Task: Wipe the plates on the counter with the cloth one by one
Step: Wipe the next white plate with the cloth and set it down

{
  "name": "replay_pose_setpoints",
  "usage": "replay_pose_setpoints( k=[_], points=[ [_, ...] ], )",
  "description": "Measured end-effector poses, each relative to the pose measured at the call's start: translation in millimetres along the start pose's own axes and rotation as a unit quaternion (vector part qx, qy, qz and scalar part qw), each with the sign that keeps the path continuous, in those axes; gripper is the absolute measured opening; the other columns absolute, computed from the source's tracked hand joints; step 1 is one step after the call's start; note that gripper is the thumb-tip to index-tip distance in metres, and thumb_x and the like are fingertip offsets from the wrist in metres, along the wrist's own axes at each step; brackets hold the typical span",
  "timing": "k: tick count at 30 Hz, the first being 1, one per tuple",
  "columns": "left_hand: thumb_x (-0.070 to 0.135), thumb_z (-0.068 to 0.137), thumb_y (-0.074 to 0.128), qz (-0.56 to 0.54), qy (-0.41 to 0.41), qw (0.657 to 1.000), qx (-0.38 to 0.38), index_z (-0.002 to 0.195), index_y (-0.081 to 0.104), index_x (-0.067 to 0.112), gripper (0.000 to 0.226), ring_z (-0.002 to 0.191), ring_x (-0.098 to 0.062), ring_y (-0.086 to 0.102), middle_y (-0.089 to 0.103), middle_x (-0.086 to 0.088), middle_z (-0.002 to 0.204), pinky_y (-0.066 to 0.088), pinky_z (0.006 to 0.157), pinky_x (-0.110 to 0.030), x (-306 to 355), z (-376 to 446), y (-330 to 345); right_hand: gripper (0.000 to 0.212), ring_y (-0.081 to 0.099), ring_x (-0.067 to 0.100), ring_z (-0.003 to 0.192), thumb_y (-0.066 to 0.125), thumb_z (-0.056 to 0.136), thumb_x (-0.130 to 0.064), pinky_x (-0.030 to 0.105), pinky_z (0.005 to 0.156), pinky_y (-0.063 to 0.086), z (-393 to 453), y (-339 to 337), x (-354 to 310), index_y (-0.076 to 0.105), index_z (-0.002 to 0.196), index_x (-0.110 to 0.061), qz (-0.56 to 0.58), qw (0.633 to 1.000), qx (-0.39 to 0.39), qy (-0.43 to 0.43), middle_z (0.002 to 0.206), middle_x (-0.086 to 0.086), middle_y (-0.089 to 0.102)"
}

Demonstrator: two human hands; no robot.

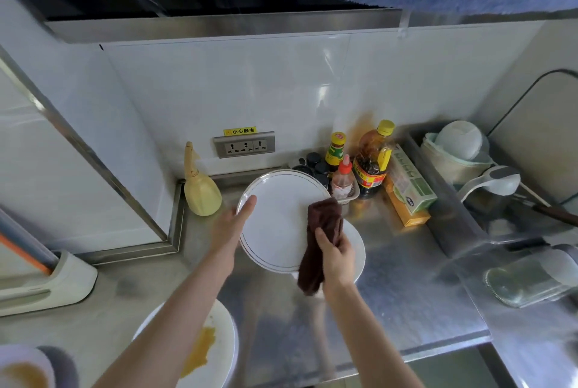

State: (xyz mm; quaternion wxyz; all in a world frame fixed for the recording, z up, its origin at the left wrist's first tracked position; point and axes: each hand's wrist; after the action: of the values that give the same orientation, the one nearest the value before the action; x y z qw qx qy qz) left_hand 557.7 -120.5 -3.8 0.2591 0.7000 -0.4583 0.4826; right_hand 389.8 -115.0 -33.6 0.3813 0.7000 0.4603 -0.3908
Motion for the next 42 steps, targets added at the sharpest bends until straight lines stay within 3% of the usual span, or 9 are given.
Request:
replay_pose_setpoints(
  k=[4,7,12,18,24,29,33,36,42],
  points=[
    [0.032,0.086,0.064,0.086,0.040,0.988,-0.122,0.085,0.066,0.025,0.008,0.084,-0.014,0.063,0.068,0.008,0.085,0.047,0.068,-0.018,30.7,3.6,-15.7,0.012,0.065,0.021,0.079,0.066,0.084,-0.005,0.034,0.076,0.054,29.0,-20.4,-25.3,0.068,0.091,-0.015,-0.131,0.976,-0.166,-0.041,0.083,0.006,0.071],
    [0.025,0.088,0.063,0.125,0.030,0.983,-0.129,0.071,0.058,0.017,0.020,0.058,0.000,0.063,0.065,0.011,0.054,0.043,0.047,-0.006,22.6,1.9,-10.7,0.011,0.065,0.021,0.075,0.067,0.084,-0.008,0.033,0.074,0.054,36.0,-19.4,-29.3,0.069,0.090,-0.016,-0.180,0.959,-0.217,-0.025,0.081,0.004,0.072],
    [0.033,0.085,0.066,-0.006,-0.071,0.997,-0.023,0.101,0.063,0.006,0.031,0.092,-0.028,0.061,0.065,-0.011,0.093,0.049,0.082,-0.036,-18.6,13.8,-3.5,0.015,0.060,0.021,0.071,0.065,0.086,-0.005,0.029,0.067,0.051,31.2,-8.1,-1.4,0.064,0.101,-0.004,-0.057,0.989,-0.116,0.078,0.081,0.009,0.066],
    [0.027,0.088,0.063,-0.079,-0.096,0.984,0.129,0.096,0.057,0.005,0.024,0.066,-0.020,0.052,0.054,-0.002,0.072,0.039,0.052,-0.025,-43.1,3.6,8.9,0.011,0.058,0.021,0.082,0.060,0.091,-0.018,0.037,0.074,0.052,6.0,12.7,55.4,0.056,0.101,-0.017,0.065,0.986,0.070,0.135,0.092,0.004,0.063],
    [0.034,0.092,0.056,-0.228,-0.143,0.945,0.188,0.104,0.054,0.008,0.029,0.079,-0.029,0.059,0.061,-0.010,0.092,0.055,0.065,-0.031,-72.5,-1.9,5.6,0.019,0.060,0.022,0.095,0.057,0.093,-0.019,0.040,0.091,0.049,-18.0,52.2,93.7,0.051,0.111,-0.020,0.071,0.981,0.068,0.167,0.100,0.004,0.063],
    [0.035,0.092,0.055,-0.137,-0.170,0.967,0.133,0.114,0.053,0.011,0.033,0.077,-0.020,0.059,0.062,-0.008,0.096,0.055,0.051,-0.021,-94.5,16.7,-27.5,0.010,0.060,0.025,0.086,0.058,0.091,-0.011,0.038,0.081,0.051,11.7,57.3,107.2,0.055,0.100,-0.016,-0.017,0.982,0.023,0.187,0.092,0.007,0.063],
    [0.034,0.089,0.058,0.069,-0.146,0.982,0.101,0.111,0.055,0.002,0.039,0.093,-0.035,0.062,0.062,-0.013,0.099,0.050,0.077,-0.039,-108.1,30.8,-54.7,0.017,0.057,0.024,0.077,0.057,0.091,-0.006,0.031,0.066,0.048,34.2,58.1,114.2,0.055,0.108,-0.007,-0.063,0.978,0.002,0.200,0.089,0.010,0.061],
    [0.019,0.088,0.061,0.066,-0.149,0.981,0.110,0.105,0.053,0.009,0.021,0.095,-0.029,0.061,0.062,-0.015,0.109,0.047,0.077,-0.034,-119.3,28.9,-71.5,0.018,0.055,0.022,0.075,0.057,0.091,-0.005,0.031,0.067,0.047,42.6,64.9,118.8,0.054,0.108,-0.005,-0.077,0.975,-0.007,0.207,0.084,0.008,0.059],
    [0.004,0.093,0.048,0.020,-0.194,0.977,0.084,0.110,0.054,0.002,0.019,0.073,-0.024,0.064,0.063,-0.011,0.081,0.046,0.062,-0.027,-129.3,24.2,-87.3,0.022,0.056,0.025,0.086,0.057,0.091,-0.006,0.036,0.081,0.049,52.2,84.0,124.8,0.053,0.112,-0.005,-0.120,0.972,-0.019,0.204,0.090,0.008,0.059]
  ],
)
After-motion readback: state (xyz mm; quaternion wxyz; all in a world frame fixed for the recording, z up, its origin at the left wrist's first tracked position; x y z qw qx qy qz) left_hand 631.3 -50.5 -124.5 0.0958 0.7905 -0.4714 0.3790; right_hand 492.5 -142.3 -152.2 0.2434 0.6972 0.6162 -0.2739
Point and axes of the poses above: each hand's wrist, its own z-axis towards the middle knuckle, its own y-axis out of the palm, x = y × z
